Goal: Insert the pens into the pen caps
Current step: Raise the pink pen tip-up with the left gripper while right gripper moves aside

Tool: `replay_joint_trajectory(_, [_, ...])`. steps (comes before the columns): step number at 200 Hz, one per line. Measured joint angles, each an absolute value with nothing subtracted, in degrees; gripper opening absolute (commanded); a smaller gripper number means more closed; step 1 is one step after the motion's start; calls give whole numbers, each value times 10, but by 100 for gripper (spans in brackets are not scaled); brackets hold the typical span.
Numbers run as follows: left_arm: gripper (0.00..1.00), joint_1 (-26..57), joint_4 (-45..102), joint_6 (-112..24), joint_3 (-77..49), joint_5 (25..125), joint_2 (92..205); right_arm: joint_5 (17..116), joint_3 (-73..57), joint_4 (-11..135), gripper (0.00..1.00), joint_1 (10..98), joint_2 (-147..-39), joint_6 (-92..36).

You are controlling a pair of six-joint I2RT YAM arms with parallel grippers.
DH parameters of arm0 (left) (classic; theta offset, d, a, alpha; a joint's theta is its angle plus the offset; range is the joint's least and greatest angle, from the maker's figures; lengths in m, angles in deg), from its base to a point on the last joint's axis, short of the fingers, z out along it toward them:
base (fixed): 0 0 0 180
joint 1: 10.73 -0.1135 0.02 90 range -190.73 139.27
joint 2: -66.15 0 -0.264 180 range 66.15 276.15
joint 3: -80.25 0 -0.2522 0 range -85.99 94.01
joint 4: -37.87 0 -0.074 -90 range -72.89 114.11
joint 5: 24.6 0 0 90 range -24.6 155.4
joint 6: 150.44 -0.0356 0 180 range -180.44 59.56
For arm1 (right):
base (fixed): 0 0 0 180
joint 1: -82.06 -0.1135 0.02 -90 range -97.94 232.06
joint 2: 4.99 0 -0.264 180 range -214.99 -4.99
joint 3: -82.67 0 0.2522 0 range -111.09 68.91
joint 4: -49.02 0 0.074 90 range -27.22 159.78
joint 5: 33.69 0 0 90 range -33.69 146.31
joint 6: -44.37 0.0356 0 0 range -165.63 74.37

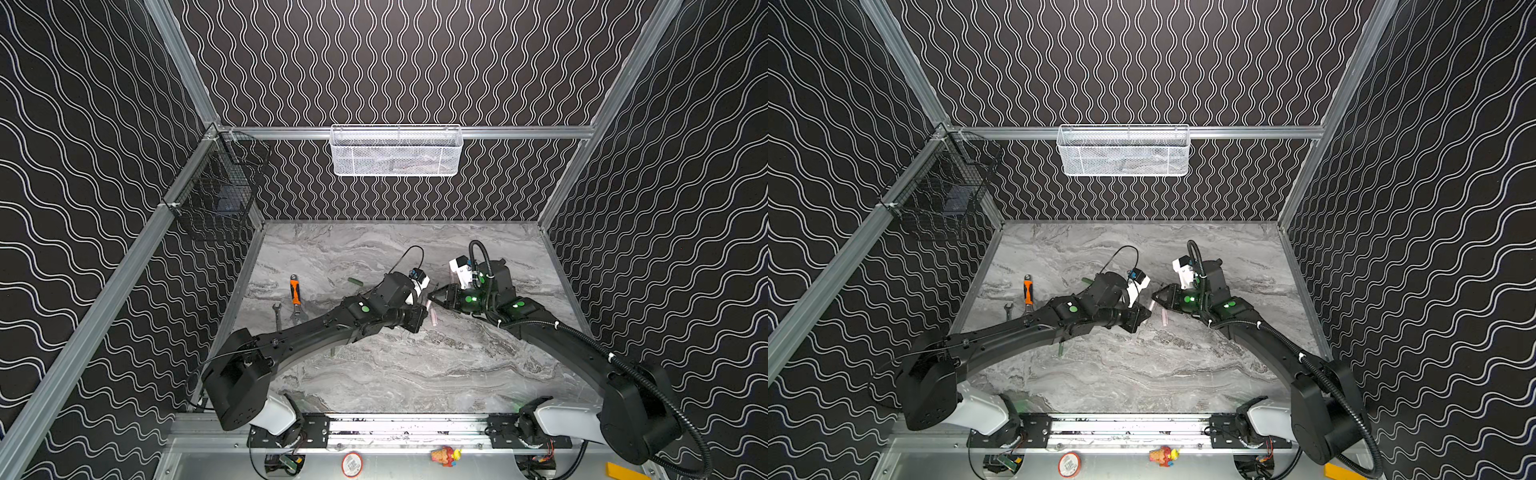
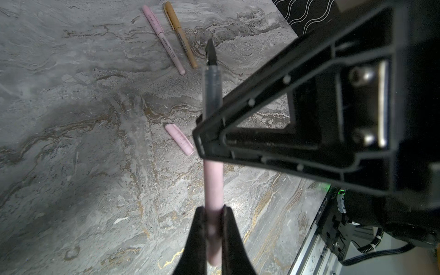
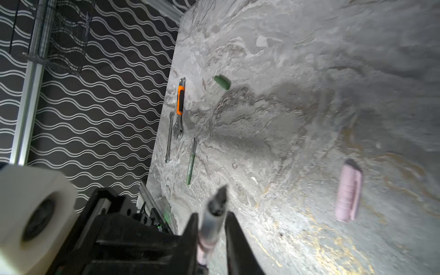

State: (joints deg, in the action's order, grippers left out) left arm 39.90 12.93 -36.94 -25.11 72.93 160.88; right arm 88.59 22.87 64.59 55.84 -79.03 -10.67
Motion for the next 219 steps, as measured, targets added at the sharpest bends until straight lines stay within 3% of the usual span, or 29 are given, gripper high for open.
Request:
replay_joint_trajectory(10, [0,398,129,-369,-250,730,1609,887,228,645,13,558,-790,-106])
replay_joint_trajectory(31, [23,397,133,-369,-249,734,1610,886,228,645,11,558,-785,-105])
replay_joint_trajectory(49, [33,395,135,-369,-244,739,1613,885,227,644,11,558,-778,-105])
replay_joint_trajectory(157, [24,384,159,-367,-249,784,1627,877,226,640,10,557,-771,-105])
replay_joint_trajectory(219, [8,383,171,-363,-261,790,1622,886,238,617,10,557,-769,-94])
